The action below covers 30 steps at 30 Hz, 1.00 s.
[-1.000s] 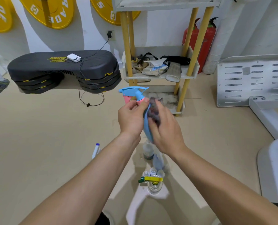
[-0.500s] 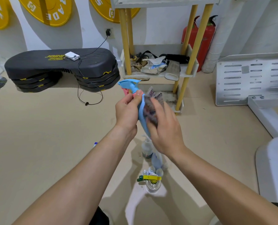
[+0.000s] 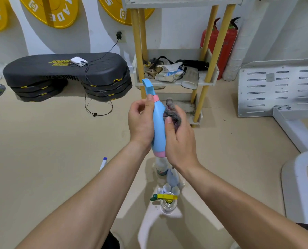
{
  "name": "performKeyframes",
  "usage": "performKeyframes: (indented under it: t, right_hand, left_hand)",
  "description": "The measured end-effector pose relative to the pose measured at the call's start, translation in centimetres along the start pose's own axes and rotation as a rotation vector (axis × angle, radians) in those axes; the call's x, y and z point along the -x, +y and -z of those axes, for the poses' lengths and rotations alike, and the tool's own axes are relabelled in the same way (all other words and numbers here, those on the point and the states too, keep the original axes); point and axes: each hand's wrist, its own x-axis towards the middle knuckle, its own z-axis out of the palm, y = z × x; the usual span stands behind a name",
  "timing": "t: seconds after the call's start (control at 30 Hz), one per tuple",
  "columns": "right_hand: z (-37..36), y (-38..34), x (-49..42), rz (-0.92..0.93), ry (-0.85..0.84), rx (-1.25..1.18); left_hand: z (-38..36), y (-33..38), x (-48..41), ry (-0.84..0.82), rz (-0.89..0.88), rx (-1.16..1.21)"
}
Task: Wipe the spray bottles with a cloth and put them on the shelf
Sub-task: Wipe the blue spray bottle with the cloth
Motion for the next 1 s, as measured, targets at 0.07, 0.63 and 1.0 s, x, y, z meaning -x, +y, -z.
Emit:
performKeyframes:
  t: [0.07, 0.63, 1.0]
  right_hand:
    - [-0.2, 0.0, 0.2, 0.049, -0.006, 0.050]
    - [-0.5, 0.8, 0.7, 0.173, -0.086, 0.052]
    - [-0.3, 0.9, -0.3, -0.423, 0.004, -0.332]
  left_hand:
    - [0.0, 0.0, 0.1, 0.020, -0.024, -0.034]
    - [-0.4, 0.7, 1.1, -0.117, 0.198, 0.042]
    - [0.5, 1.8, -0.2, -0.196, 0.207, 0.073]
